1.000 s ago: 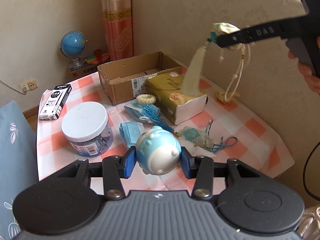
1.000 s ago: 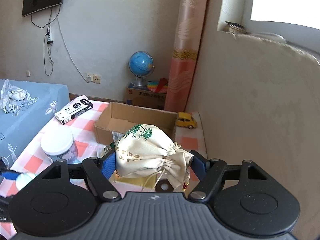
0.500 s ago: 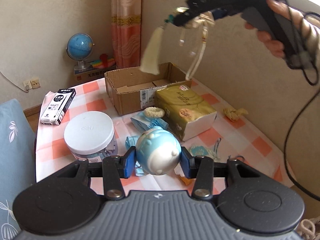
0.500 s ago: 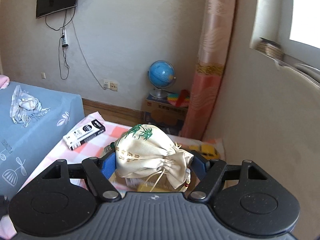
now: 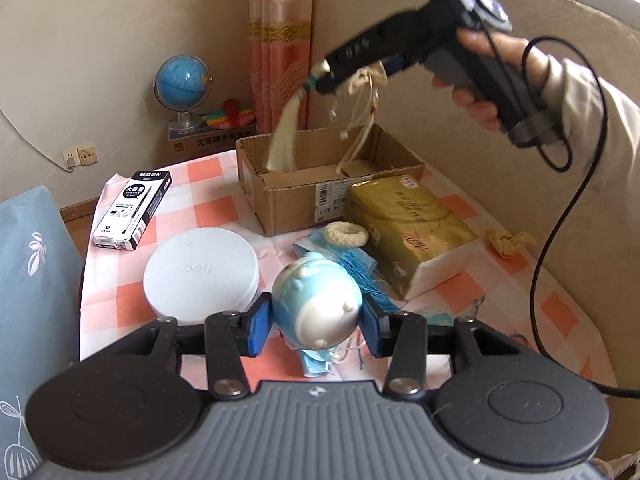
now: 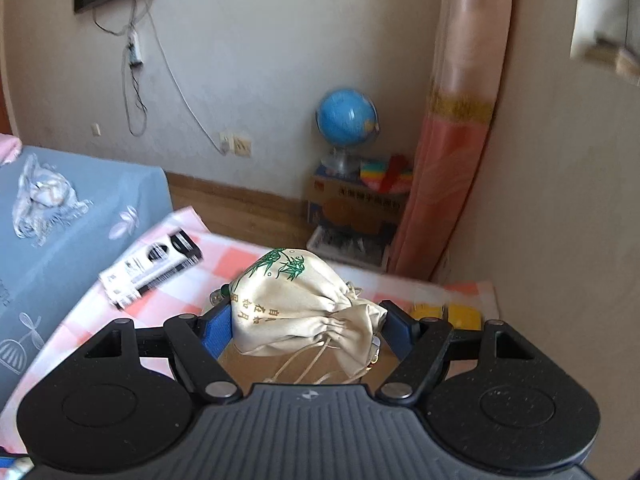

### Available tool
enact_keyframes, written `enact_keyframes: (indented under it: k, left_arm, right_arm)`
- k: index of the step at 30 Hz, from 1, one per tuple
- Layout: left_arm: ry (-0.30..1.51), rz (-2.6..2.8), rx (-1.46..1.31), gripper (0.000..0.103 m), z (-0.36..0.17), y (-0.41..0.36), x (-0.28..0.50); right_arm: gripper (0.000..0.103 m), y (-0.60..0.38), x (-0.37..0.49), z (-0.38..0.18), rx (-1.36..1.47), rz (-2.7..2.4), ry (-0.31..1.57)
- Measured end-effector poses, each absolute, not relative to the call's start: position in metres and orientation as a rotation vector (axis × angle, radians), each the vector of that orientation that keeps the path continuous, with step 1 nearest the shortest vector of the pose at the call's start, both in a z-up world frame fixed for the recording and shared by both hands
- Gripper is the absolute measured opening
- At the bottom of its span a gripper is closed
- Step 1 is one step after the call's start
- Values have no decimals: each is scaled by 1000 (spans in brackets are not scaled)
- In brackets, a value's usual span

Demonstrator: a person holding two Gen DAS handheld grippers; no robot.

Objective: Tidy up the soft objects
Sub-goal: 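Carry the pouch with the right tool and drop it into the cardboard box, then withdraw the right tool from the box back over the table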

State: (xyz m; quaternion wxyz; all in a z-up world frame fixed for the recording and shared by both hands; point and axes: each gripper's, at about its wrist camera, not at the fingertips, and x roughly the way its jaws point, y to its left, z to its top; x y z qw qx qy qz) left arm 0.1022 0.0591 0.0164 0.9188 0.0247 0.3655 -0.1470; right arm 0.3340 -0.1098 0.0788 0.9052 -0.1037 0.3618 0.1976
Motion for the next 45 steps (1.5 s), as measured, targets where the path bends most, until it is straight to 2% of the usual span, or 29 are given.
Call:
enact_keyframes:
  k: [4,8,18,31,45]
  left_arm:
    - [767,-303,58,45,12,58,109]
    - [778,-308,66,45,10,56,113]
    - [784,-324,98,45,15,52,117]
    - [760,-353,182,45,33,37,134]
    - [757,-314,207,45,45,12,228]
  right_arm:
    - [82,-117,352,49,-182,391,806]
    - [102,-121,355,36,-176,363,824]
    - [103,-141,321,46,-109,337,791]
    - [103,-163,208,33,-90,245,763]
    - [103,-191,141,19,-63,196,736]
